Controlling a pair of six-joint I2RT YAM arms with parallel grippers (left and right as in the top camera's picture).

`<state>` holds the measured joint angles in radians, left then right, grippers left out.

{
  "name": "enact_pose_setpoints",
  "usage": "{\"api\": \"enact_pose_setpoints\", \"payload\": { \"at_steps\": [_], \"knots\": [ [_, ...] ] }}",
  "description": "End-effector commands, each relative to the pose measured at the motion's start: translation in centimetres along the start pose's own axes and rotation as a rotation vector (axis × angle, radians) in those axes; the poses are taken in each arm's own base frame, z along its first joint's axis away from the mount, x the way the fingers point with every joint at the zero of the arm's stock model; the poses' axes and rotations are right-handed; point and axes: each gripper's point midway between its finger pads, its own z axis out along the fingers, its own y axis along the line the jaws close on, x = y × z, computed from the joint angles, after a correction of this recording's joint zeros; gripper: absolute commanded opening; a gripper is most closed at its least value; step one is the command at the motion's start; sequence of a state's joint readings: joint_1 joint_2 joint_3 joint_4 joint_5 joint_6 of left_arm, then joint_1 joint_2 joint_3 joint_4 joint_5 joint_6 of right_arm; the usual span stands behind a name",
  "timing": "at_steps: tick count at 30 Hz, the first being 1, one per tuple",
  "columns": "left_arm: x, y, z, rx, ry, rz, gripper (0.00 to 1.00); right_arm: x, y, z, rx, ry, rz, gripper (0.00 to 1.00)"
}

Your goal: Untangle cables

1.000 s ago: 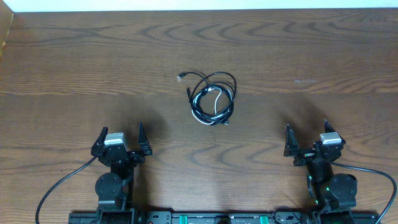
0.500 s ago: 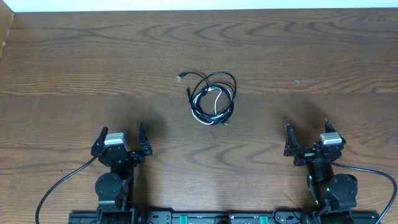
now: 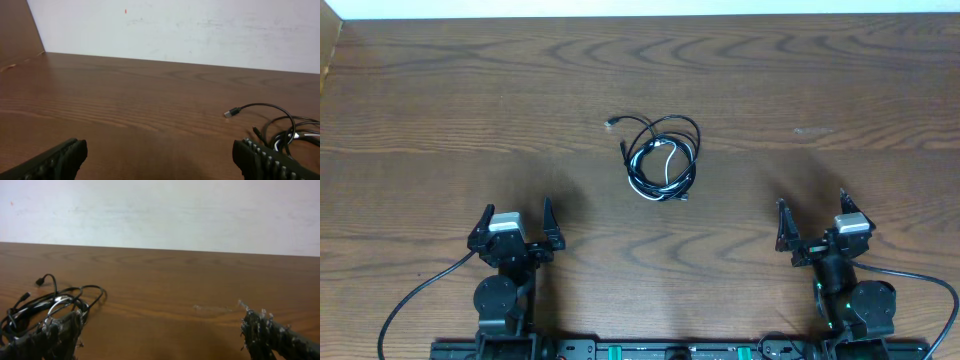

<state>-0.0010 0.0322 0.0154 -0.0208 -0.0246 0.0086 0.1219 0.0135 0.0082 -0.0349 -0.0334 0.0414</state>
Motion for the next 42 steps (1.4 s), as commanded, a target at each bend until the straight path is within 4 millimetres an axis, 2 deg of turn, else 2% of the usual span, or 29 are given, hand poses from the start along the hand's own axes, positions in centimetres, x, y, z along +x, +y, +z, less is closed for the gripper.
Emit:
{"api": "enact_pose_setpoints", "payload": {
  "at_steps": [1,4,9,12,18,26,33,38,42],
  "knots": [
    [1.7,-0.2,0.1,0.016,0.059,0.02,0.98,-0.5,0.8,-0.1,-0.045,-0.022,0.001,0.99],
    [1.2,-1.3,0.0,0.079,0.04,0.018,0.98,-1.1,1.0,-0.1,-0.062,-0.047,-0.001,0.99],
    [-0.9,-2.9,-0.4,0.171,-0.013,0.018,0.98,-2.7,2.1,-0.5,-0.121,-0.078,-0.012,0.99],
    [-2.8,-3.0,-0.7,0.174,-0.039,0.017,0.98,-4.1,3.0,-0.9,-0.171,-0.102,-0.055,0.99],
    [-6.9,-4.7,-1.1,0.256,-0.021,0.034,0.98,-6.8,3.2,-1.0,-0.174,-0.073,-0.053,0.99],
    [-11.3,-6.6,0.4,0.338,0.211,0.022,0.98,-10.5,4.6,0.5,-0.248,0.039,-0.085,0.99],
    [-15.0,-8.2,3.0,0.368,0.441,0.026,0.98,-12.8,5.7,2.6,-0.313,0.206,-0.05,0.99],
    [-16.0,-10.5,4.8,0.425,0.608,0.074,0.98,-13.1,5.7,4.6,-0.315,0.35,-0.02,0.99],
    [-15.5,-12.3,6.1,0.467,0.754,0.107,0.98,-12.8,6.4,5.8,-0.391,0.473,-0.003,0.99]
  ]
}}
